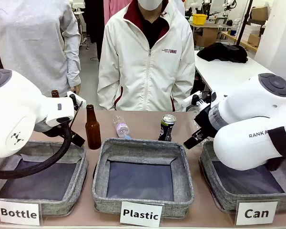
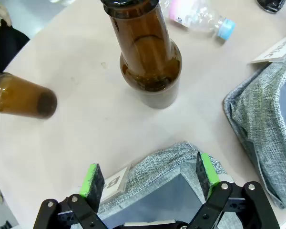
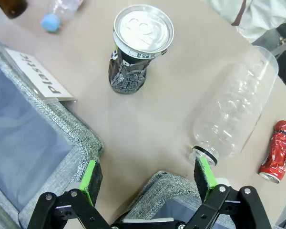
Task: Sort the can waste into the basket.
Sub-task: Pick up the can waste from the table and place it in the right Fabric basket.
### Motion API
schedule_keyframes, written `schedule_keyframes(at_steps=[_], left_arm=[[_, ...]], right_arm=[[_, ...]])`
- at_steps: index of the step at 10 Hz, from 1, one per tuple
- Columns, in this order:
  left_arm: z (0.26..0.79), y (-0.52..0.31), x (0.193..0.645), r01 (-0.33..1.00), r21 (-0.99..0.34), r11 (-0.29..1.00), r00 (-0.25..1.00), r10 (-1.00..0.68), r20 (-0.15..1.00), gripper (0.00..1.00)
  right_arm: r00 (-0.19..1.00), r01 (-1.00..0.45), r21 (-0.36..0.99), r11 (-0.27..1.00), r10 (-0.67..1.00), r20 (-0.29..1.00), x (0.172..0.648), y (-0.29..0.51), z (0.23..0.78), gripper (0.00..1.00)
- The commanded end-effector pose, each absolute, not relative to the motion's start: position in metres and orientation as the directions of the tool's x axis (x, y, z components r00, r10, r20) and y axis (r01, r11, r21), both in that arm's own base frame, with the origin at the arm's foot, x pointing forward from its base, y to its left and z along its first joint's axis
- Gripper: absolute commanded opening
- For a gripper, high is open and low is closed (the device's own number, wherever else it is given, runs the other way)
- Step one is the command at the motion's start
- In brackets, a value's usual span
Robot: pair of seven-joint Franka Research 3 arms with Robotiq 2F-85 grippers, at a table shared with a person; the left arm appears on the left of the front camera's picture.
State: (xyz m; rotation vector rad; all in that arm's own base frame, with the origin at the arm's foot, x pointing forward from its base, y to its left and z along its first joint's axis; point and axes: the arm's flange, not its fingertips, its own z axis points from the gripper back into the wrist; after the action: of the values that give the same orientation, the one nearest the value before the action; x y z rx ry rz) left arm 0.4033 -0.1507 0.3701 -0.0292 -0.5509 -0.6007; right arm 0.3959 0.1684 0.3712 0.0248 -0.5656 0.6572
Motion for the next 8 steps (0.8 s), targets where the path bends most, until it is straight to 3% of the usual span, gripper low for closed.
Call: schedule_keyframes(at_steps=[1, 8], left_arm=[[0.3703, -0.1507, 0.4032, 0.544, 0.13, 0.829, 0.686, -0.529, 0.5, 1.0], [0.3703, -0.1507, 0.4032, 0.544, 0.13, 0.829, 0.686, -0.529, 0.5, 1.0]], right_arm=[[0.647, -0.584, -0.153, 0.797, 0.571, 0.505, 0.3959, 0.1684, 0.3713, 1.0], [0.647, -0.584, -0.153, 0.797, 0.571, 0.505, 0.3959, 0.1684, 0.3713, 1.0]])
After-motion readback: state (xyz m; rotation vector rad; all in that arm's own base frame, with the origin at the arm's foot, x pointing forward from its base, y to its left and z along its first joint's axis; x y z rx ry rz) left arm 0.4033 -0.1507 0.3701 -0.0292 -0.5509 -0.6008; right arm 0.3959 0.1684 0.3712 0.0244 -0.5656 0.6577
